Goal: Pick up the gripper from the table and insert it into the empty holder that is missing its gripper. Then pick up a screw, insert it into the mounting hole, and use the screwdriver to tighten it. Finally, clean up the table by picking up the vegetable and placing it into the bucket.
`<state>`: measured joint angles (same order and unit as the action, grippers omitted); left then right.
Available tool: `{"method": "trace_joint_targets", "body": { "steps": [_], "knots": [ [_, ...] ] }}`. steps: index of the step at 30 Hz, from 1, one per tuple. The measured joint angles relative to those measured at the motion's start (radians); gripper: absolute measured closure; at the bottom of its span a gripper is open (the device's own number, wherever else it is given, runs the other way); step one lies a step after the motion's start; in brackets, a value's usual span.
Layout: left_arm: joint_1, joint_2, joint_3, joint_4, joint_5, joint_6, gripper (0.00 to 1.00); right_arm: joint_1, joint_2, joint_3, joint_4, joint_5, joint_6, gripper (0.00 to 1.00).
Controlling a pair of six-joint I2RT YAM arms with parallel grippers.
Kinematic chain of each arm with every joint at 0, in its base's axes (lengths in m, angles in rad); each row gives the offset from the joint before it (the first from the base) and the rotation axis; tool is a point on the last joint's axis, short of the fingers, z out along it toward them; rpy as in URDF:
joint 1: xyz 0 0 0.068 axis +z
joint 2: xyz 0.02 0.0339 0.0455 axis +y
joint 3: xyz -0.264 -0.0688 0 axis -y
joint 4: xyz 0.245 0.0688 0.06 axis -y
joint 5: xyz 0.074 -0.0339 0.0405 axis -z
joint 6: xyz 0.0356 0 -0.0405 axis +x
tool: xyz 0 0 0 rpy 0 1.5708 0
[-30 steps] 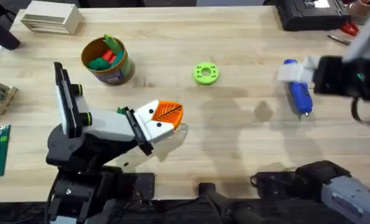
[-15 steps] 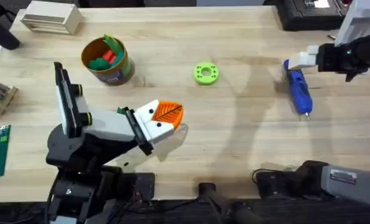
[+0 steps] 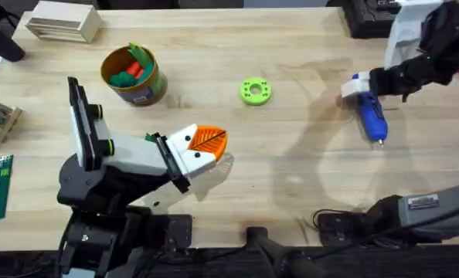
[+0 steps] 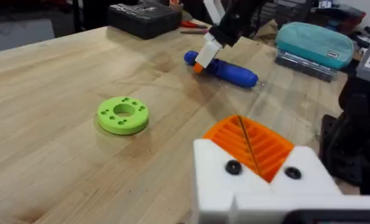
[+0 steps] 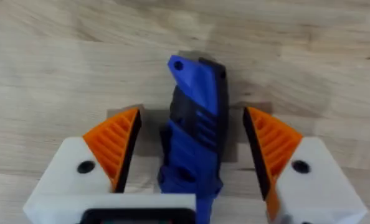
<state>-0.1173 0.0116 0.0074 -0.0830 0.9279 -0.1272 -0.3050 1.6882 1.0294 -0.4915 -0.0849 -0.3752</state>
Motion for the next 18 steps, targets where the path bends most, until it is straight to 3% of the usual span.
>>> {"method": "trace_joint_targets", "body": {
  "steps": [5,7,8,13,18],
  "knots": [
    [0.000,0.000,0.000,0.000,0.000,0.000,0.993,-0.002,0.022,0.001,0.005,0.000,-0.001,0.123],
    [0.000,0.000,0.000,0.000,0.000,0.000,0.993,-0.002,0.022,0.001,0.006,-0.003,-0.005,0.212],
    [0.000,0.000,0.000,0.000,0.000,0.000,0.993,-0.002,0.022,0.001,0.006,-0.004,-0.010,0.303],
    [0.000,0.000,0.000,0.000,0.000,0.000,0.993,-0.004,0.026,0.001,0.028,-0.004,-0.019,0.943],
    [0.000,0.000,0.000,0.000,0.000,0.000,0.993,-0.004,0.026,0.003,0.024,-0.006,-0.001,0.972]
  ]
}}
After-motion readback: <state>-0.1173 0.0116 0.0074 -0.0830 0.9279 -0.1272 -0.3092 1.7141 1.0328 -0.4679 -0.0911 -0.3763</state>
